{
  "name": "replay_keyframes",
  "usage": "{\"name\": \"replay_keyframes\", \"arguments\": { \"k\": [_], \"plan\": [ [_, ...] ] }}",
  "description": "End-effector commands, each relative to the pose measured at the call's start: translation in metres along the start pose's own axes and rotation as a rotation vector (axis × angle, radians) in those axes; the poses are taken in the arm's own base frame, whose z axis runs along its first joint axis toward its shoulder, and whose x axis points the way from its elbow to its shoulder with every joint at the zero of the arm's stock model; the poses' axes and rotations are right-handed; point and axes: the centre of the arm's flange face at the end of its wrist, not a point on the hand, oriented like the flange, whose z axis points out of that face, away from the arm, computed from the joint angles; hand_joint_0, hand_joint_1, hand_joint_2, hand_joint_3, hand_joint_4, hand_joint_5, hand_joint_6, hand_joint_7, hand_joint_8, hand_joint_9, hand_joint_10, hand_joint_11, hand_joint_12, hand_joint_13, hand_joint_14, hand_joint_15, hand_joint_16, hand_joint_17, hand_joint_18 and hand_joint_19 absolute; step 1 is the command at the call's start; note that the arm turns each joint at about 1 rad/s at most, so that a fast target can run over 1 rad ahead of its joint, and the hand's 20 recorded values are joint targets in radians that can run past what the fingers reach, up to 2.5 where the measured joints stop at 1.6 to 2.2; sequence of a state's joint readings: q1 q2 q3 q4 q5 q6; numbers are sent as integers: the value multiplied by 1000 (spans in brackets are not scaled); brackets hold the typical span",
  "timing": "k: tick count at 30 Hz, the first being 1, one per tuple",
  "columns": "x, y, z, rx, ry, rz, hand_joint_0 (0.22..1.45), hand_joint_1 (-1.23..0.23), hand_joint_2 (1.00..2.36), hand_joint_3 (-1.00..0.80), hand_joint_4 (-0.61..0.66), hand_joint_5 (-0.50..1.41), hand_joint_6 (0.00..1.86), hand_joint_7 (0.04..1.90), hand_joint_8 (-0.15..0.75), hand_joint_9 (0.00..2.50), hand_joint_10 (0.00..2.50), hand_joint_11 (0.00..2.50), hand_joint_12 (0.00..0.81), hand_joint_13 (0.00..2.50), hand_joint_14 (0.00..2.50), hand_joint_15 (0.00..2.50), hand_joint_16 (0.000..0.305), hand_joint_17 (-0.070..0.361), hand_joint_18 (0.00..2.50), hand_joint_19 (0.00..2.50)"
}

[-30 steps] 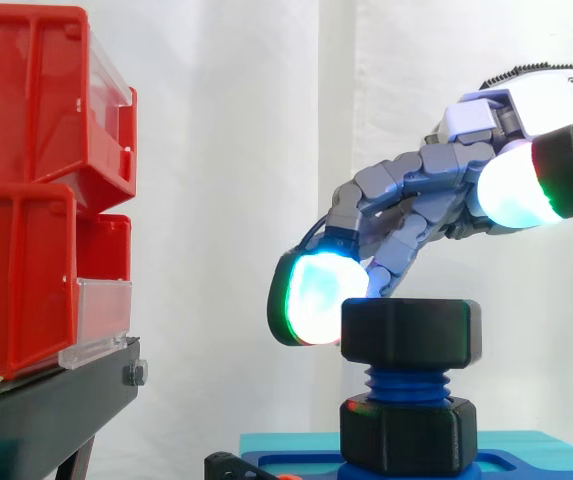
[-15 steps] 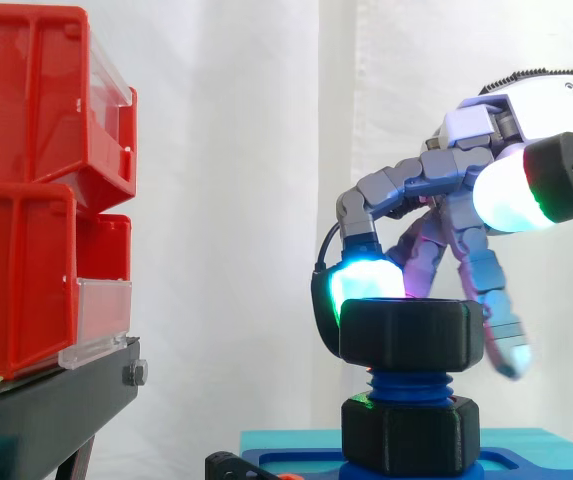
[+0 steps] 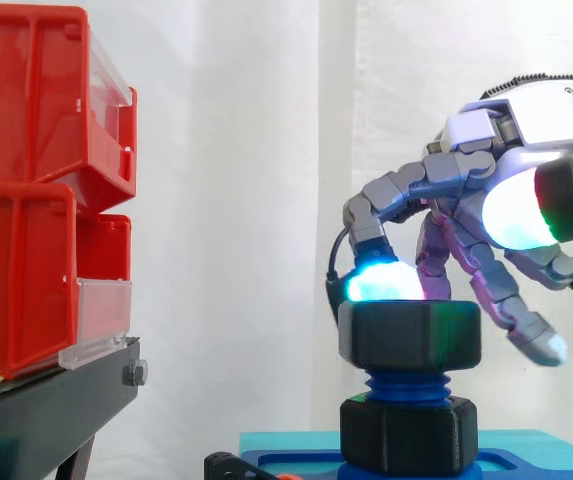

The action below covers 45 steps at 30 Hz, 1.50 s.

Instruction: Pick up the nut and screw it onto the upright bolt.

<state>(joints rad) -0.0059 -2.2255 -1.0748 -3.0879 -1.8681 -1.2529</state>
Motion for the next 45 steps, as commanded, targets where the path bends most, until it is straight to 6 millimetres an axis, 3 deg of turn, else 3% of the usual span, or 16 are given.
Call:
{"name": "replay_keyframes", "arguments": {
  "k": [1,9,14,17,22,26,29,31,35,38,40,41,45],
  "plan": [
    [0,-3,-2,3,0,-1,497,-358,1000,-500,26,110,557,1337,324,2461,32,978,247,1862,15,364,11,25,1196,295],
    [-4,-7,-5,-13,0,-15,495,-349,1000,-500,31,115,557,1321,359,2500,36,1386,315,2189,28,717,13,28,1293,318],
    [-16,-10,-7,-22,-18,-31,494,-349,1000,-500,21,116,553,1335,302,2500,35,1619,333,2248,29,856,16,36,1337,362],
    [-27,-8,-7,-33,-26,-38,495,-349,1000,-500,65,108,502,1424,338,2500,31,1433,322,2041,25,743,22,51,1187,377],
    [-52,-6,-5,-49,-68,-54,491,-350,1000,-500,194,14,506,1108,334,2039,29,986,319,1672,23,598,33,74,1014,430],
    [-71,-9,-4,-58,-129,-76,488,-355,1000,-500,222,-16,505,1029,334,1860,26,850,333,1517,23,568,36,82,974,472],
    [-76,-11,-2,-64,-163,-89,484,-364,1000,-500,226,-47,504,944,304,1681,23,674,336,1128,15,389,39,87,835,453],
    [-67,-11,3,-67,-159,-86,470,-375,1000,-500,199,-76,503,827,279,1390,13,351,335,790,6,153,37,84,505,319],
    [-44,-11,10,-79,-156,-72,457,-376,1000,-500,165,-118,502,686,250,1025,0,31,327,498,0,0,37,83,177,116],
    [-33,-7,15,-89,-167,-57,449,-358,1000,-500,95,-180,501,576,228,720,0,0,338,339,0,0,38,85,0,0],
    [-1,-8,18,-100,-161,-24,443,-347,1000,-500,48,-206,500,536,202,539,0,0,332,211,0,0,39,88,0,0],
    [5,-8,18,-100,-165,-25,442,-345,1000,-500,47,-206,500,529,200,506,0,0,332,184,0,0,40,89,0,0],
    [7,-7,19,-100,-168,-24,433,-323,1000,-500,32,-222,500,500,169,231,0,0,332,48,0,0,42,94,0,0]
  ]
}}
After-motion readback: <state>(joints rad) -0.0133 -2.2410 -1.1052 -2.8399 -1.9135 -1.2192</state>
